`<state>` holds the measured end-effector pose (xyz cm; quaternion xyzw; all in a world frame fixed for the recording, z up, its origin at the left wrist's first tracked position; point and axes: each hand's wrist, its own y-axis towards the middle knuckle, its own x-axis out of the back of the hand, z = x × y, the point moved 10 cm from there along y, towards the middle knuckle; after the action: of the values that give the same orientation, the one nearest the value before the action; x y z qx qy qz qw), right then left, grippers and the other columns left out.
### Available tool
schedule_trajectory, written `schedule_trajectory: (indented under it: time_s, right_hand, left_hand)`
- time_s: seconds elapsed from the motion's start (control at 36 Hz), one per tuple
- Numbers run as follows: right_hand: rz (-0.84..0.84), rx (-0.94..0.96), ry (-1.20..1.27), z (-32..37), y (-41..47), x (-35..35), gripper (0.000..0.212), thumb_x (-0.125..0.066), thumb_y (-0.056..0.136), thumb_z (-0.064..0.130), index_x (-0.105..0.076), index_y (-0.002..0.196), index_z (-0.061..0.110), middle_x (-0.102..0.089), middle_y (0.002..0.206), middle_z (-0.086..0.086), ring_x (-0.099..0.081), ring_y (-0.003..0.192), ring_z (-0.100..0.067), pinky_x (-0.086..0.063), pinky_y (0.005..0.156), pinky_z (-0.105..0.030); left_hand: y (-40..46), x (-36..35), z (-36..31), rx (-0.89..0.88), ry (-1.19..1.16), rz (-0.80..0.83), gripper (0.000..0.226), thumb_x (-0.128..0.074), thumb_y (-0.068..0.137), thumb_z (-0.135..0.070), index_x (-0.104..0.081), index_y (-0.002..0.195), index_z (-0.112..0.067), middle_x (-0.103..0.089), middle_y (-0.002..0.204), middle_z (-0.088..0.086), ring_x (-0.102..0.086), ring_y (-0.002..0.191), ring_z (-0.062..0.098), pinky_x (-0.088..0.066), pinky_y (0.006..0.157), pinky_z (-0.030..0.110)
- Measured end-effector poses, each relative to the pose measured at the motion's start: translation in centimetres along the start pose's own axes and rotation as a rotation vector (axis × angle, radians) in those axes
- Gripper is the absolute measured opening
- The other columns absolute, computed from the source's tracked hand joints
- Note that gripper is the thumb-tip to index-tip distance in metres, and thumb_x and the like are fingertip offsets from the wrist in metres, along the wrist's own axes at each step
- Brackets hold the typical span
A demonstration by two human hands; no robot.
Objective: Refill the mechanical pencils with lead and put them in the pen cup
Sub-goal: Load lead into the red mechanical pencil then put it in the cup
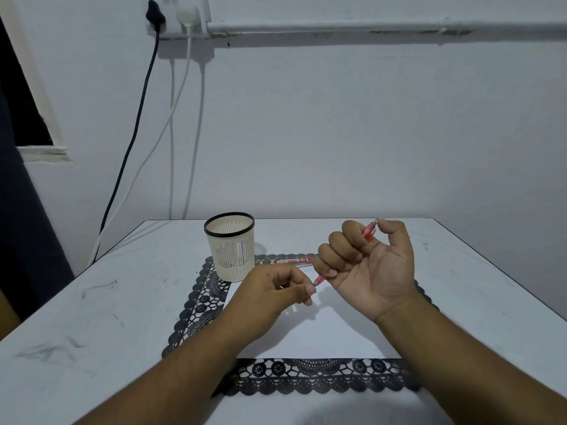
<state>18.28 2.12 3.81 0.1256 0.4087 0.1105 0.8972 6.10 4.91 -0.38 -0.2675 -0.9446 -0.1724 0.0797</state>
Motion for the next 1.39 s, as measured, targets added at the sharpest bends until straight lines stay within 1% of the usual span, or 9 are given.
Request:
schedule_trajectory:
  time_s: [0.39, 0.56, 0.69, 0.81, 0.92, 1.03, 1.17, 1.28, 1.39]
  right_hand:
    - [0.008, -0.021, 0.016, -0.1, 0.1, 0.1, 0.040, -0.039, 0.086, 0.048, -0.022, 0.064, 0.019, -0.016, 0.062, 0.000, -0.013, 0.060, -0.019, -0.016, 0.062, -0.036]
    - [-0.117, -0.015, 0.171, -0.3, -0.1, 1.0, 0.047, -0.041, 0.095, 0.059, -0.024, 0.074, 0.021, -0.017, 0.070, 0.002, -0.016, 0.064, -0.020, -0.023, 0.063, -0.034]
    - [-0.164, -0.033, 0.211, -0.7, -0.1, 1.3, 0.042, -0.046, 0.096, 0.051, -0.023, 0.075, 0.023, -0.018, 0.071, 0.004, -0.017, 0.064, -0.018, -0.023, 0.064, -0.032]
    - [-0.233, -0.040, 0.075, -0.9, 0.4, 2.0, 0.036, -0.055, 0.094, 0.028, -0.033, 0.067, 0.023, -0.024, 0.064, 0.004, -0.028, 0.057, -0.015, -0.039, 0.062, -0.031]
    - [-0.236, -0.110, -0.110, -1.8, 0.9, 2.9, 0.034, -0.056, 0.096, 0.031, -0.047, 0.066, 0.019, -0.052, 0.071, -0.004, -0.056, 0.070, -0.021, -0.054, 0.074, -0.038]
    - [-0.183, -0.226, -0.374, -3.2, 0.7, 3.2, 0.024, -0.059, 0.095, 0.032, -0.062, 0.080, 0.013, -0.069, 0.094, -0.013, -0.065, 0.080, -0.023, -0.057, 0.076, -0.038]
    - [-0.284, -0.148, -0.321, -0.8, 1.2, 4.3, 0.027, -0.047, 0.107, 0.015, -0.062, 0.088, 0.003, -0.073, 0.104, -0.024, -0.070, 0.076, -0.028, -0.064, 0.071, -0.035]
    - [-0.421, -0.122, -0.420, -0.5, 1.8, 7.6, 0.018, -0.051, 0.103, 0.007, -0.063, 0.090, 0.004, -0.071, 0.086, -0.014, -0.064, 0.065, -0.021, -0.061, 0.064, -0.033]
    - [-0.462, -0.141, -0.546, -2.4, 2.5, 9.6, 0.017, -0.050, 0.102, 0.002, -0.067, 0.100, 0.004, -0.070, 0.082, -0.013, -0.060, 0.062, -0.020, -0.057, 0.065, -0.033]
  left_hand:
    - [-0.1, -0.1, -0.2, -0.007, -0.004, 0.010, 0.013, -0.076, 0.085, -0.030, -0.077, 0.084, -0.017, -0.076, 0.079, 0.006, -0.066, 0.077, 0.019, -0.050, 0.080, 0.043]
    - [0.0, 0.2, -0.5, -0.013, -0.065, 0.013, 0.009, -0.076, 0.084, -0.026, -0.078, 0.084, -0.017, -0.075, 0.080, 0.007, -0.065, 0.077, 0.016, -0.048, 0.078, 0.030]
    - [0.0, 0.8, -1.2, -0.062, -0.024, -0.001, 0.009, -0.076, 0.085, -0.027, -0.078, 0.084, -0.018, -0.075, 0.082, 0.008, -0.066, 0.080, 0.029, -0.053, 0.085, 0.056]
    - [-0.2, 1.0, -1.6, -0.093, 0.071, -0.010, 0.006, -0.076, 0.091, -0.021, -0.078, 0.085, -0.019, -0.075, 0.082, 0.005, -0.065, 0.085, 0.042, -0.053, 0.082, 0.057]
    - [-0.1, 1.9, -1.9, -0.105, 0.181, -0.031, 0.009, -0.075, 0.093, -0.019, -0.077, 0.084, -0.020, -0.075, 0.080, 0.000, -0.064, 0.083, 0.036, -0.052, 0.078, 0.050]
    - [1.0, 4.0, -2.3, -0.085, 0.197, -0.057, 0.013, -0.071, 0.097, -0.020, -0.076, 0.085, -0.022, -0.075, 0.082, 0.001, -0.066, 0.079, 0.021, -0.051, 0.077, 0.040]
    - [1.5, 6.6, -0.8, 0.028, 0.466, 0.041, 0.015, -0.065, 0.100, -0.036, -0.076, 0.094, -0.027, -0.076, 0.092, -0.012, -0.068, 0.086, 0.008, -0.051, 0.080, 0.030]
    - [0.2, 8.8, 1.9, 0.055, 0.862, 0.076, 0.010, -0.062, 0.100, -0.037, -0.071, 0.096, -0.036, -0.068, 0.091, -0.022, -0.060, 0.086, -0.002, -0.049, 0.075, 0.023]
    - [-1.6, 8.2, 4.2, -0.085, 1.134, 0.181, 0.029, -0.050, 0.100, -0.048, -0.064, 0.123, -0.039, -0.058, 0.120, -0.027, -0.050, 0.110, -0.005, -0.046, 0.089, 0.023]
